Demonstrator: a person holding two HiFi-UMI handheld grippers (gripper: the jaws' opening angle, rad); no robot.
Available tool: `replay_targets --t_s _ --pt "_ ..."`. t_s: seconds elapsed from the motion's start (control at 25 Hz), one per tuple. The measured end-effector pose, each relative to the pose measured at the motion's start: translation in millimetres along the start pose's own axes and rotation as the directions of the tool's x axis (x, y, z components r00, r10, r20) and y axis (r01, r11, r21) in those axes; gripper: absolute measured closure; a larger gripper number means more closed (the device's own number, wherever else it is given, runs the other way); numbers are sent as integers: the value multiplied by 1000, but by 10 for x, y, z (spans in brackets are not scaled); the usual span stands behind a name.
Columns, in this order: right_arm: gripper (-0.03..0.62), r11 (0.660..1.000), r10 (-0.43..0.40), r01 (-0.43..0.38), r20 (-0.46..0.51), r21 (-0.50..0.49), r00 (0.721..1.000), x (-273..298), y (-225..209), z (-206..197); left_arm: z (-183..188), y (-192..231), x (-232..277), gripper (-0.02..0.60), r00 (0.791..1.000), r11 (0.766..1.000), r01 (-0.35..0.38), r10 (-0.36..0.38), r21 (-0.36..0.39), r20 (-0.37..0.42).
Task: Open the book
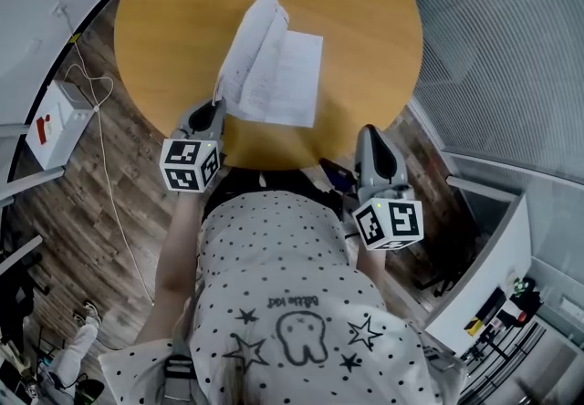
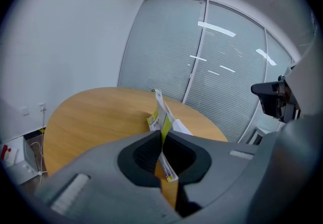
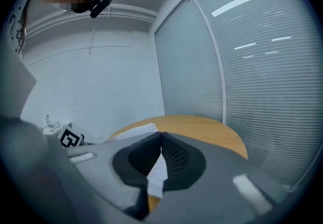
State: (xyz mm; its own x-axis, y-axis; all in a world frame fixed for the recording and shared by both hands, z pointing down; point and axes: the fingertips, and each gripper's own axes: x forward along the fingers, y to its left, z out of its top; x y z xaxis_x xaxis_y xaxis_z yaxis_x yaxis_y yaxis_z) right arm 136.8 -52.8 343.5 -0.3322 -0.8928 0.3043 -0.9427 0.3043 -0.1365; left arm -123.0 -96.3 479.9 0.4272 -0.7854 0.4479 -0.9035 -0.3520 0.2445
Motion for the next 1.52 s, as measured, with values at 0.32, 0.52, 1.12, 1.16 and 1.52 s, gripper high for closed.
replay_targets --t_s 0.32,0.52,1.12,1.16,1.52 --pt "589 1000 2 -2 -8 0 1000 40 201 -34 -116 237 -77 563 996 995 -92 92 -47 -1" --pt "589 1000 -13 13 -21 3 1000 2 120 -26 -194 266 -61 561 992 989 -127 125 -77 -26" --pt "589 1000 -3 2 -65 -16 998 213 234 -59 -632 650 12 558 969 962 -230 212 -146 -129" --pt "589 1000 1 -2 -67 -16 998 229 224 -60 -667 655 26 558 966 961 -235 215 -144 -141" --pt "589 999 25 -27 -66 -24 998 382 420 -39 -972 859 129 552 938 953 -271 232 -131 -257"
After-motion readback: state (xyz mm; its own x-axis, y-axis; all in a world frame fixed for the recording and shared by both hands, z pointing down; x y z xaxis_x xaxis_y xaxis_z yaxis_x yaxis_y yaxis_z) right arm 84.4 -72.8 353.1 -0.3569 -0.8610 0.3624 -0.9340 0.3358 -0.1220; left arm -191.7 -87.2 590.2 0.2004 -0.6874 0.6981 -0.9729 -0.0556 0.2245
